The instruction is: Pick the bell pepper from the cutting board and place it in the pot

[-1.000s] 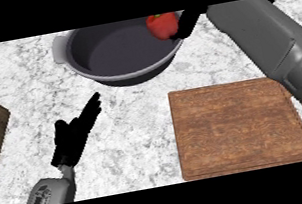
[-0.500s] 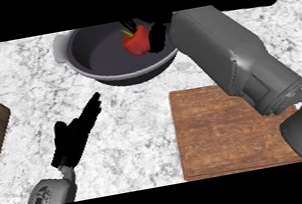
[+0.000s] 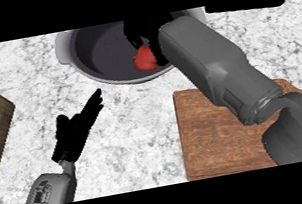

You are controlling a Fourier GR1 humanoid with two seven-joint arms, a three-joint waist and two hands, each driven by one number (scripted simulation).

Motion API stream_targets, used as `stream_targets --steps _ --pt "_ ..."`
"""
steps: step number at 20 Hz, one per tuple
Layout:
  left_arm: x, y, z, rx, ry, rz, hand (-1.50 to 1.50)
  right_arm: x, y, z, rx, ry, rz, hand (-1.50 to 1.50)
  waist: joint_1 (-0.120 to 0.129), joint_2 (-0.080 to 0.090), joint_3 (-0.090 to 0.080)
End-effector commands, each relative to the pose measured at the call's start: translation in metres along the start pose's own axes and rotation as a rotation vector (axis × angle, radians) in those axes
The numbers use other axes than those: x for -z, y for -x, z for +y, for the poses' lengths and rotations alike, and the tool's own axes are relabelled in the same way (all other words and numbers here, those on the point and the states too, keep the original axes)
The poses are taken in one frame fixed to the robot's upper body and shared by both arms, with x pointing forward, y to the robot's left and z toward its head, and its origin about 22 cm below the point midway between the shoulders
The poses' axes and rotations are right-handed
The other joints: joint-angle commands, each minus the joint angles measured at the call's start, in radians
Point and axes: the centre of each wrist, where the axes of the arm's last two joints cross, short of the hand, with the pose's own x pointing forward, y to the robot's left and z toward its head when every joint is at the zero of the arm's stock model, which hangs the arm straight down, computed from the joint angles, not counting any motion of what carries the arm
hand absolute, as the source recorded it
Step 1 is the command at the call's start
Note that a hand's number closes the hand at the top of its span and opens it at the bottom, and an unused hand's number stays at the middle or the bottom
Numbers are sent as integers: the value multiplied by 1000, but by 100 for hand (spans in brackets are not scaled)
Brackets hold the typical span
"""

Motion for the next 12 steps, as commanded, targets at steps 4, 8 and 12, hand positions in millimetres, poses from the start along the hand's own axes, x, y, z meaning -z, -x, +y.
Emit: stream_targets --steps 4,8,12 --pt "9 -1 -9 -14 19 -8 0 3 -13 9 103 -72 -20 -150 19 8 1" --pt "4 -1 -12 -4 20 -5 0 1 -9 14 448 144 -171 -150 15 9 5" --pt "3 -3 -2 2 12 1 0 -2 -5 10 739 297 -207 -150 14 2 4"
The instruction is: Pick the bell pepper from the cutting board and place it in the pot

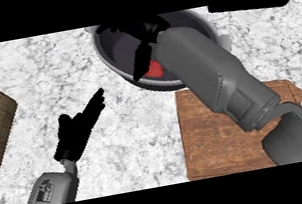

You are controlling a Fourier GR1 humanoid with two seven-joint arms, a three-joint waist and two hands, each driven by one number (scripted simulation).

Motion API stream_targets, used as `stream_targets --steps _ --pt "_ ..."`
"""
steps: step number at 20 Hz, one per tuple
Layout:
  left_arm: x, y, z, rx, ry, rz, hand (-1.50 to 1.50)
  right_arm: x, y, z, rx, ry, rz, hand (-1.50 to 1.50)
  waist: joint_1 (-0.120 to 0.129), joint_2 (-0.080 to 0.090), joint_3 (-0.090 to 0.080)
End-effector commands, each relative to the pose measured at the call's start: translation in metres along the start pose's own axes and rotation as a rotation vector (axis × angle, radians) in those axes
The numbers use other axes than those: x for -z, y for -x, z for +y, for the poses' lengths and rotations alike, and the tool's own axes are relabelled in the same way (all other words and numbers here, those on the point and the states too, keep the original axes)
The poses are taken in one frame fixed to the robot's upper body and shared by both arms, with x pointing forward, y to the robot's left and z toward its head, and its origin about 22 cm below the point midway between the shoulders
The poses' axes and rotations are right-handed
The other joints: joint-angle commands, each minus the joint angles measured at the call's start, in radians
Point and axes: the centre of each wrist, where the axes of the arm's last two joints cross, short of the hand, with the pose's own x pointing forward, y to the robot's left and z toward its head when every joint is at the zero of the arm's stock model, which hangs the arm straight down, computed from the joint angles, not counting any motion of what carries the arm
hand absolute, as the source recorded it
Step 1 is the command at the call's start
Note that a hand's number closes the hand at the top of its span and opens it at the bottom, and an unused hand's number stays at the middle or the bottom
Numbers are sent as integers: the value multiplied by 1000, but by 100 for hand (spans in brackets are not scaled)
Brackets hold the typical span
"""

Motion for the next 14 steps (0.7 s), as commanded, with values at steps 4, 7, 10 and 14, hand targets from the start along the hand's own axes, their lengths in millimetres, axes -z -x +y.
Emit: stream_targets --steps 4,7,10,14 --pt "-3 5 1 -12 -10 4 0 1 -11 -25 426 308 -24 -150 -20 -4 -1" --pt "-11 12 6 -11 -31 -8 0 -5 -6 -45 505 405 -27 -150 -28 -3 -1" --pt "-7 7 11 -21 -41 -3 0 -20 16 -65 575 508 -63 -150 -32 4 -1" --pt "-3 7 -9 -10 -38 -18 0 -37 45 -75 646 525 -84 -150 -31 5 0"
